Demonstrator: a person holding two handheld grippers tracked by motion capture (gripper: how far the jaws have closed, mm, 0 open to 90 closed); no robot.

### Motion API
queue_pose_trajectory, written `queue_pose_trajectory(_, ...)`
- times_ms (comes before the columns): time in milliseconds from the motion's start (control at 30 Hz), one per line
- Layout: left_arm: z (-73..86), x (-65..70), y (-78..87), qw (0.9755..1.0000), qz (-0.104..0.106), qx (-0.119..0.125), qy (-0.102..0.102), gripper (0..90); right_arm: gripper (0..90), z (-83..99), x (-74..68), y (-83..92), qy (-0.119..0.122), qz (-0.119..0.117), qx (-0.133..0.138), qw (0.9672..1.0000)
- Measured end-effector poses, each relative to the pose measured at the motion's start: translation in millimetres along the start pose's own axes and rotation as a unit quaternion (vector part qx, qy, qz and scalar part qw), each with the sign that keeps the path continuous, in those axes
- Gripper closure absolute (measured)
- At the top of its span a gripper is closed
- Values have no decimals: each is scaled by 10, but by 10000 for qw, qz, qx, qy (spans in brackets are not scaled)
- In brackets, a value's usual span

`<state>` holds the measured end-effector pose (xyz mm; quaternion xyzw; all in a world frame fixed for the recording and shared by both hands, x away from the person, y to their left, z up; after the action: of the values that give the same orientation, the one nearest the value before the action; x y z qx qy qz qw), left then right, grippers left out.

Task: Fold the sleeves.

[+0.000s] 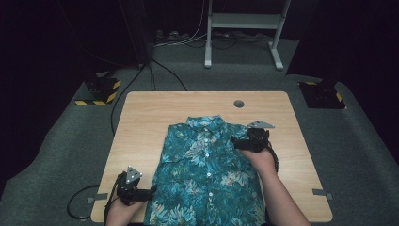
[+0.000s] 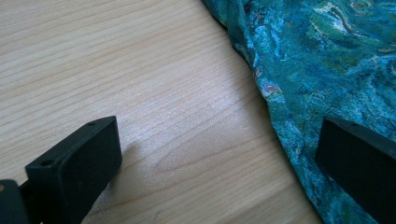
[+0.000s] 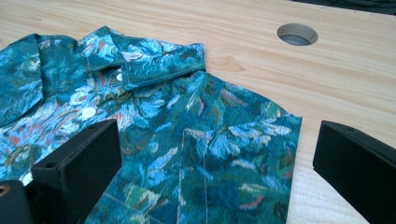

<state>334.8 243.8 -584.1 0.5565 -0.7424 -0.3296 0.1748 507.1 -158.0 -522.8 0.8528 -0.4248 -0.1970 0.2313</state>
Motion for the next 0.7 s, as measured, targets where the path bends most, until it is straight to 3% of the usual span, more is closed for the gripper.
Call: queue_pose_trajectory(700, 0, 0, 0, 10000, 0, -1, -2, 9, 7, 324, -46, 225, 226, -61, 26, 9997)
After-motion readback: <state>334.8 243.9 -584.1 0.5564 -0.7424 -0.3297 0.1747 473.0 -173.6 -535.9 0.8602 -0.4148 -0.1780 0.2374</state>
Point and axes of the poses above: each handheld gripper's, and its own axes: y roughly backward along the jaws, z roughly out of its underside, x roughly to its right, the point moved 5 cm from there along -y, roughly forward along the jaws, and after that the axes turned 9 degrees about -z, right-handed, at the moved point
